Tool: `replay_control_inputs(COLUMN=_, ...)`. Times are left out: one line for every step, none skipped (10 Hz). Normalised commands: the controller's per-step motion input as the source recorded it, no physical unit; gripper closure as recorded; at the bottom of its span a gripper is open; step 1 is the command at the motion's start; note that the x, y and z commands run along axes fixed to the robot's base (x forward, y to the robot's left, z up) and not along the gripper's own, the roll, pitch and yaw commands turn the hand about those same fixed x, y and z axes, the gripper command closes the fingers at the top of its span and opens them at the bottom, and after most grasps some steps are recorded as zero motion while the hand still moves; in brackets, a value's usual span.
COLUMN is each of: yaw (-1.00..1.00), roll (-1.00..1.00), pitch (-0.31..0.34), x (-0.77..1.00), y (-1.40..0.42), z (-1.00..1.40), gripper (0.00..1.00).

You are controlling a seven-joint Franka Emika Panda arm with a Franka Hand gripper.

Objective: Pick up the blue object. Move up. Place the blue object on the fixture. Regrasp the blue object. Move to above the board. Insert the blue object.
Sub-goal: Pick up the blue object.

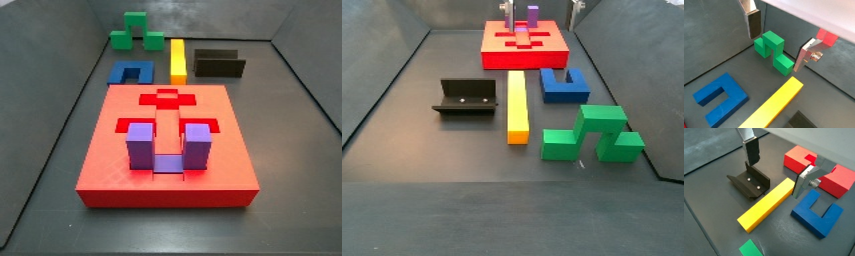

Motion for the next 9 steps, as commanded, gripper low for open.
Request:
replay_control_inputs(yaw=0.00, roll=-0.05, pitch=0.000, x=0.00, y=0.00, z=-0.03, gripper=0.00)
replay_control_inputs(yaw=0.00, roll=0.00, pitch=0.000, x=0.03, y=-0.02, z=0.00, gripper=0.00)
replay_control_inputs(yaw=-0.01, roll=-0.08, pitch=-0.164, x=0.01, y=-0.49, z=-0.52, gripper=0.00)
replay_control_inputs(yaw=0.00, roll=-0.04, pitch=-0.219, x=0.02, y=-0.85, z=-0.65, gripper=0.00)
replay_control_inputs(yaw=0.00, roll=-0.03, pitch=-0.243, x=0.01, y=-0.88, z=-0.68, gripper=0.00)
replay_control_inputs(yaw=0.00, roll=-0.05, pitch=-0.244, x=0.04, y=-0.83, z=-0.66, gripper=0.00)
replay_control_inputs(yaw=0.00, roll=-0.03, pitch=-0.241, x=0.02, y=-0.86, z=-0.69, gripper=0.00)
replay_control_inputs(yaw=0.01, roll=-0.02, pitch=-0.260, x=0.00, y=-0.90, z=-0.67, gripper=0.00)
replay_control_inputs(yaw=0.04, roll=-0.03, pitch=-0.270, x=-0.04, y=-0.90, z=-0.65, gripper=0.00)
